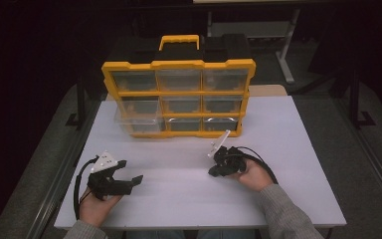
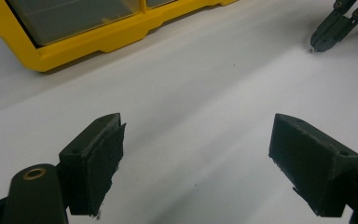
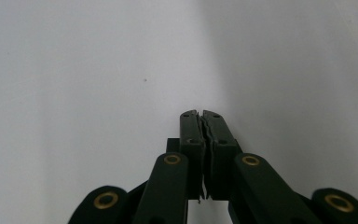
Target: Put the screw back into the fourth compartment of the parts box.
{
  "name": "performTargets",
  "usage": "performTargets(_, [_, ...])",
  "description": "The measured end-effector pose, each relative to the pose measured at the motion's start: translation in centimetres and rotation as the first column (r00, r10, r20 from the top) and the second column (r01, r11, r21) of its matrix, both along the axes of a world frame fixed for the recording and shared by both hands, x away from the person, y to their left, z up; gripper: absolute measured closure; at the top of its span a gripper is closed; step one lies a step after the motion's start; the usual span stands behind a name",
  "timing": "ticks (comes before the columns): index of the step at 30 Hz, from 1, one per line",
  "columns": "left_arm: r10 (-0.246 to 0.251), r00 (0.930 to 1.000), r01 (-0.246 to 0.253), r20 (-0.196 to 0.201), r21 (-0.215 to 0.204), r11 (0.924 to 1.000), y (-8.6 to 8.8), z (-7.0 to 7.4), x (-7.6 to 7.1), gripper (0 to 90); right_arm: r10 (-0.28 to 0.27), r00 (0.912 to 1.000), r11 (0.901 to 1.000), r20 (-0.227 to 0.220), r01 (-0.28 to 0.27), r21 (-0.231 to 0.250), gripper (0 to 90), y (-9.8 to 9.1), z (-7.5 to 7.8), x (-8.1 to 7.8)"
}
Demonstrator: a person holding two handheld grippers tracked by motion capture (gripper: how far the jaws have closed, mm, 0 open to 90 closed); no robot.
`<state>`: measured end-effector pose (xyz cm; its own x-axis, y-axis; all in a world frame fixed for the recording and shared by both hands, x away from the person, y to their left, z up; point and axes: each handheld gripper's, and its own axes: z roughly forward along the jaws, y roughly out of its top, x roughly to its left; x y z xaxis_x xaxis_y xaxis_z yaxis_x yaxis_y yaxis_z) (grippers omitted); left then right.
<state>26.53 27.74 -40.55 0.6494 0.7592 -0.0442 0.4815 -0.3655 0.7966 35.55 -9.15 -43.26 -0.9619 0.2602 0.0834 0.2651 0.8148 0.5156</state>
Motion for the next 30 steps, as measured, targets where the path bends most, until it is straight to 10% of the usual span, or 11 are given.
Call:
performTargets(13, [0.004,1.0,-0.004,0.0,-0.009,1.0,-0.1,0.0,0.0,17.3,-0.024,0.9972,0.9973,-0.071,0.029,0.067,86.3,-0.7,0.5,1.2])
performTargets(30, [0.004,1.0,-0.004,0.001,-0.008,1.0,0.1,0.1,0.0,17.2,-0.02,0.9991,0.9976,-0.036,0.022,0.065,86.5,0.2,5.7,3.1])
